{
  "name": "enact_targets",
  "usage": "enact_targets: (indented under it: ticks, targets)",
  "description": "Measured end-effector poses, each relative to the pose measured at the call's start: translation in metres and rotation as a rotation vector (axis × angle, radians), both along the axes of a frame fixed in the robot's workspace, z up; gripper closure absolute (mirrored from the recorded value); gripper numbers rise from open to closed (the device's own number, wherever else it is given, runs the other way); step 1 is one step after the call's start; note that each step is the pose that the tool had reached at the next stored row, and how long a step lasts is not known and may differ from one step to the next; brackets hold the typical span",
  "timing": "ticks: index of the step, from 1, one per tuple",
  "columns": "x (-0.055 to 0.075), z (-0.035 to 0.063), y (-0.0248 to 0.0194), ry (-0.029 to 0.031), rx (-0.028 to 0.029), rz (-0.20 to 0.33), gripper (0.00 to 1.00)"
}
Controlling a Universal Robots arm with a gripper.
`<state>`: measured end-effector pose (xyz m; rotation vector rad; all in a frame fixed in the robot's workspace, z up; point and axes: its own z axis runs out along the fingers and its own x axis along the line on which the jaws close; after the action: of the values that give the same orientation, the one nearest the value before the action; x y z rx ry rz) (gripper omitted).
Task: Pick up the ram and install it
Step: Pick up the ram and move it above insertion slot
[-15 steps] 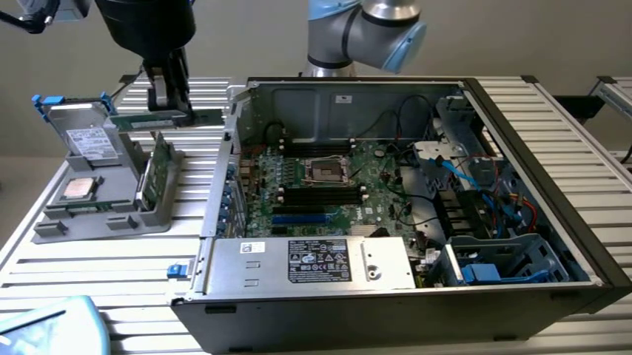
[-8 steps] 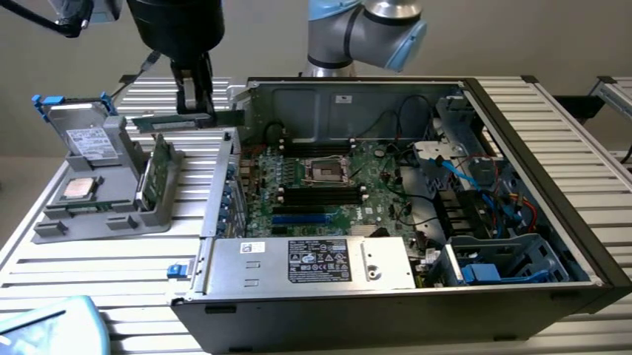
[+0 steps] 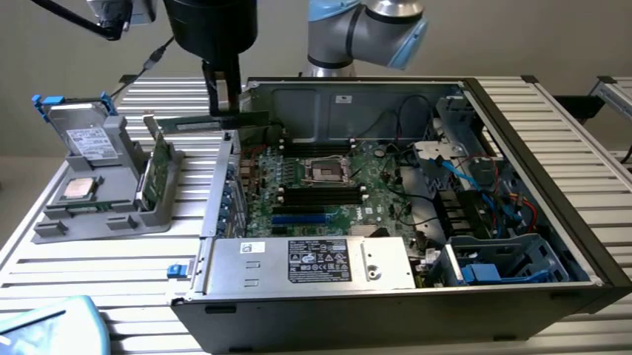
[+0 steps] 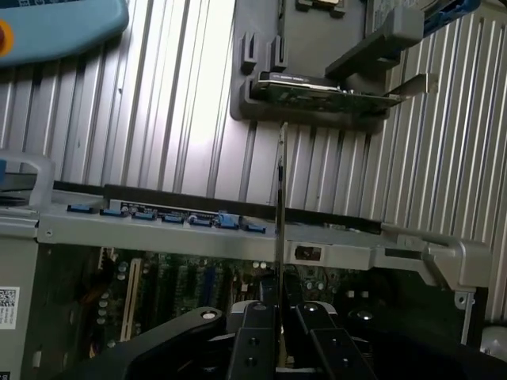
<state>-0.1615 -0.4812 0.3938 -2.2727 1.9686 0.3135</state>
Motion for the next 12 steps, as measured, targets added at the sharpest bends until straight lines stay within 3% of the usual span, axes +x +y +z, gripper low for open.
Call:
enact_targets:
  ticks: [12]
  targets:
    - [0.048,0.0016,-0.0094,0.0005,0.0188,0.000,0.85]
